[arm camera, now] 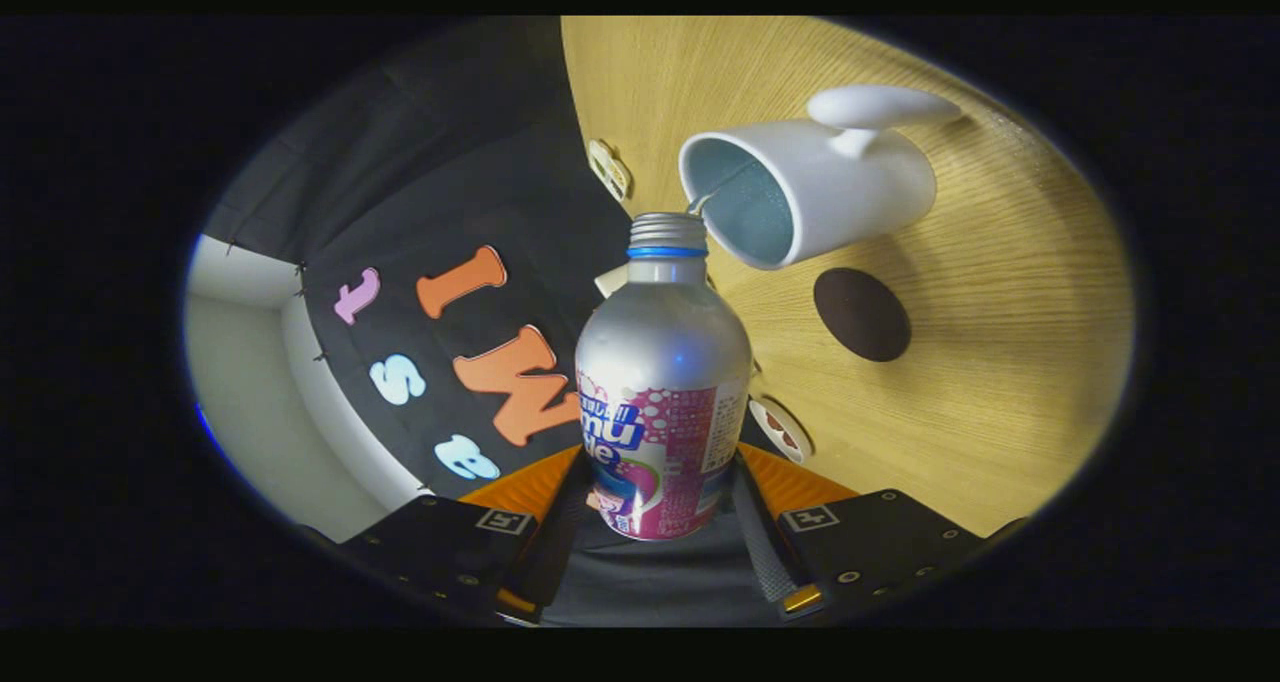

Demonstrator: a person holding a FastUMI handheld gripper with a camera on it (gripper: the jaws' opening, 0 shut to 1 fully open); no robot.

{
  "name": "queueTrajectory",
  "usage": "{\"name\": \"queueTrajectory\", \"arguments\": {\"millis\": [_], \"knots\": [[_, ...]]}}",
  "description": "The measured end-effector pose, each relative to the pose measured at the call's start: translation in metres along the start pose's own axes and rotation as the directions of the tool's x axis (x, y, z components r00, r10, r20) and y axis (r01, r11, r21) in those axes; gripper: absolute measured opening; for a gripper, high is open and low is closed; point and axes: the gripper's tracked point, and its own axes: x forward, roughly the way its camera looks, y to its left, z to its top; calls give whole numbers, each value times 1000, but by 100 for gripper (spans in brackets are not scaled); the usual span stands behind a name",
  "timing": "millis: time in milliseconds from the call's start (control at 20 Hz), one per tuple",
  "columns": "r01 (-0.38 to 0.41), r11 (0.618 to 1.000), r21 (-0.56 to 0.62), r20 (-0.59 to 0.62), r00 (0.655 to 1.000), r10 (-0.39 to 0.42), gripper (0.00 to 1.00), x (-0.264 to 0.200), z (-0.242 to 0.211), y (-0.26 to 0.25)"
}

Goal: Take the bottle from table, then pour the juice into the cup, finally place the bottle on the coaster

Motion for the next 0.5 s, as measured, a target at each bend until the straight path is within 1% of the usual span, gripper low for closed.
{"name": "queueTrajectory", "arguments": {"millis": [500], "knots": [[-8, 999, 43, -2, 1000, 8, 75, -1, -2, 4]]}}
